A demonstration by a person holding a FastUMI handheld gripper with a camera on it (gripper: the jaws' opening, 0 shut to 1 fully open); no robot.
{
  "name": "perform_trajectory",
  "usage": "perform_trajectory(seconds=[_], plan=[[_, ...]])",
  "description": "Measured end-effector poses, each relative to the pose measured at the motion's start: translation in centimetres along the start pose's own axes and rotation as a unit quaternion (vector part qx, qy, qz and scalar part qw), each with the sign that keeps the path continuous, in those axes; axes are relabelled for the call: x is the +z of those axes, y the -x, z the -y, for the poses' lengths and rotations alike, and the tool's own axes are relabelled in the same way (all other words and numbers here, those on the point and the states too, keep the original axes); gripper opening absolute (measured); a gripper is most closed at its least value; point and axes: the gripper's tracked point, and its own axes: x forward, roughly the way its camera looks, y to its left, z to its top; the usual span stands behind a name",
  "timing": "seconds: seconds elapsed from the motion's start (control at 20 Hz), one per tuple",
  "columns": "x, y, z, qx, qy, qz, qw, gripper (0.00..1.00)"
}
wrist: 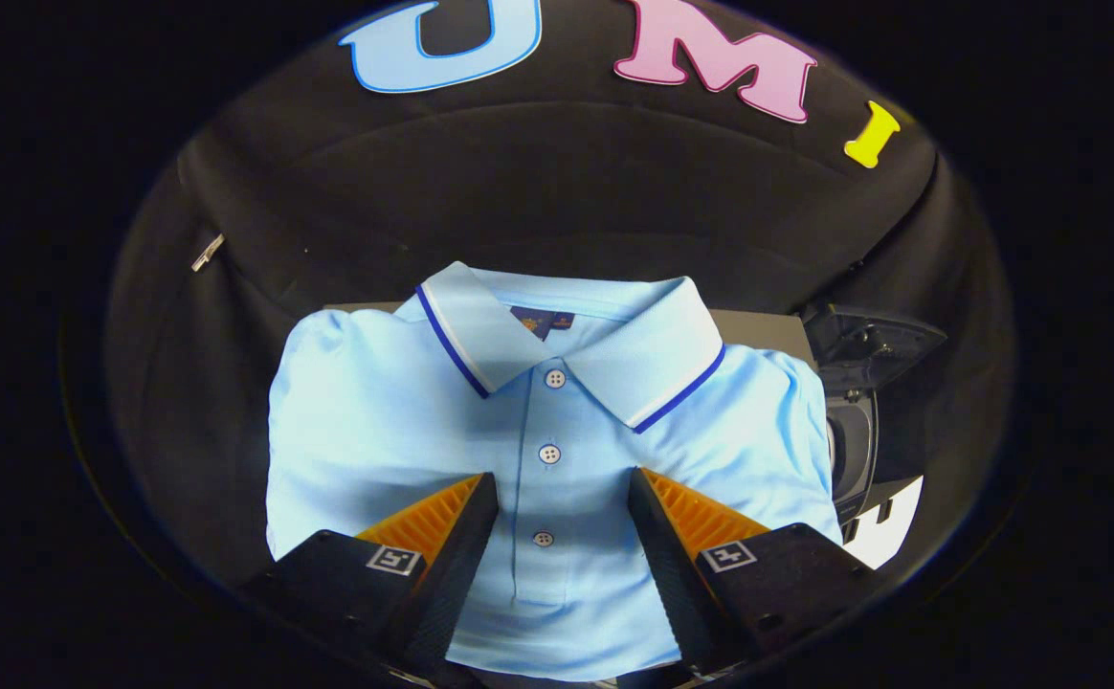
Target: Put the clothes into the washing machine and then close the washing machine lid.
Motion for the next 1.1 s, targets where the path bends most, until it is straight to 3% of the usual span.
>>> perform_trajectory(seconds=[0.05,0.15,0.3,0.4,0.65,0.75,1.1], plan=[[-0.1,0.1,0.1,0.000,-0.001,0.000,1.000,0.84],[-0.3,-0.2,0.1,0.000,0.000,-0.002,1.000,0.81],[-0.1,-0.2,-0.1,-0.001,-0.006,0.000,1.000,0.81],[-0.2,0.1,-0.5,0.002,0.008,0.006,1.000,0.34],[-1.0,0.3,0.3,-0.007,-0.012,-0.012,1.000,0.34],[-0.7,0.2,0.2,0.003,-0.007,0.001,1.000,0.06],[-1.1,0.4,0.1,-0.003,0.011,0.021,1.000,0.06]])
